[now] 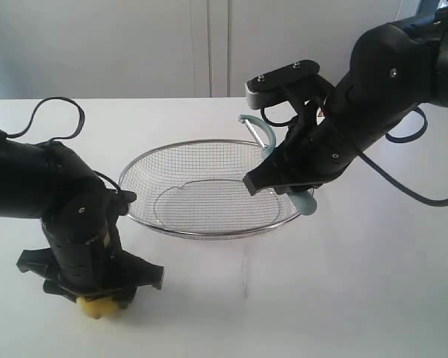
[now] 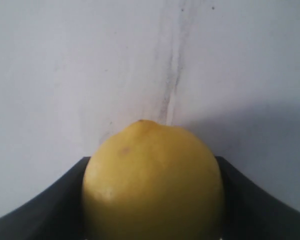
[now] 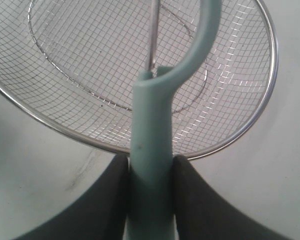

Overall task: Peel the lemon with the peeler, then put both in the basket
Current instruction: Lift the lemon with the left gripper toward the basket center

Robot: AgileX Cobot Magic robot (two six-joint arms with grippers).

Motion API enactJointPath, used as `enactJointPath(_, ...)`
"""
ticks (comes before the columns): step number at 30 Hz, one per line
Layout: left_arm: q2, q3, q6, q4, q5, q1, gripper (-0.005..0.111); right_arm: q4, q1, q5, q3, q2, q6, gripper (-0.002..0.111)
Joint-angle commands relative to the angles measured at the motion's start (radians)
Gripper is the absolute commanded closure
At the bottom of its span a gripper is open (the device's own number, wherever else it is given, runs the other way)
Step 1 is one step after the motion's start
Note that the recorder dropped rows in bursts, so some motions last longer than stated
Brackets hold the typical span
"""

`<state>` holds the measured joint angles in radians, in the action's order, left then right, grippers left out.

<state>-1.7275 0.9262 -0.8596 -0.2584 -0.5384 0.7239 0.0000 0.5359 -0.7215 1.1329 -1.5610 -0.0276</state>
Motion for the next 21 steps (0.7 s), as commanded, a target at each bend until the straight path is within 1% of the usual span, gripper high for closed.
enactJointPath(1,0.061,-0.002,0.104,0.000,-0.064,0.008,0.107,0.000,0.001,0.014,0.006,0.003,0.004,0.108)
enactJointPath(3,0.116,-0.002,0.171,-0.005,-0.075,0.008,0.107,0.000,0.001,0.014,0.006,0.003,0.004,0.108)
enactJointPath(4,0.181,-0.002,0.262,-0.014,-0.092,0.008,0.107,0.000,0.001,0.014,0.006,0.003,0.004,0.108)
enactJointPath(5,0.208,-0.002,0.299,-0.014,-0.100,0.008,0.107,0.000,0.001,0.014,0.006,0.003,0.004,0.108)
enactJointPath(6,0.272,-0.002,0.377,-0.014,-0.101,0.008,0.107,0.000,0.001,0.014,0.006,0.003,0.004,0.108)
enactJointPath(7,0.297,-0.002,0.403,-0.014,-0.101,0.008,0.107,0.000,0.001,0.014,0.006,0.003,0.004,0.108)
enactJointPath(10,0.382,-0.002,0.530,-0.012,-0.089,0.008,0.107,0.000,0.001,0.014,0.006,0.003,0.004,0.108)
enactJointPath(11,0.428,-0.002,0.603,-0.010,-0.070,0.008,0.107,0.000,0.001,0.014,0.006,0.003,0.004,0.108)
enactJointPath(12,0.441,-0.005,0.621,-0.005,-0.054,0.008,0.107,0.000,0.001,0.014,0.006,0.003,0.004,0.108)
enactJointPath(14,0.485,-0.021,0.717,0.030,0.000,0.008,0.107,0.000,0.001,0.014,0.006,0.003,0.004,0.108)
enactJointPath(15,0.519,-0.038,0.835,0.097,0.063,0.008,0.107,0.000,0.001,0.014,0.006,0.003,0.004,0.108)
enactJointPath(18,0.582,-0.079,1.074,0.221,0.180,0.008,0.107,0.000,0.001,0.014,0.006,0.003,0.004,0.108)
enactJointPath(19,0.611,-0.101,1.174,0.293,0.262,0.008,0.107,0.000,0.001,0.014,0.006,0.003,0.004,0.108)
enactJointPath(21,0.639,-0.110,1.273,0.370,0.329,0.008,0.107,0.000,0.001,0.014,0.006,0.003,0.004,0.108)
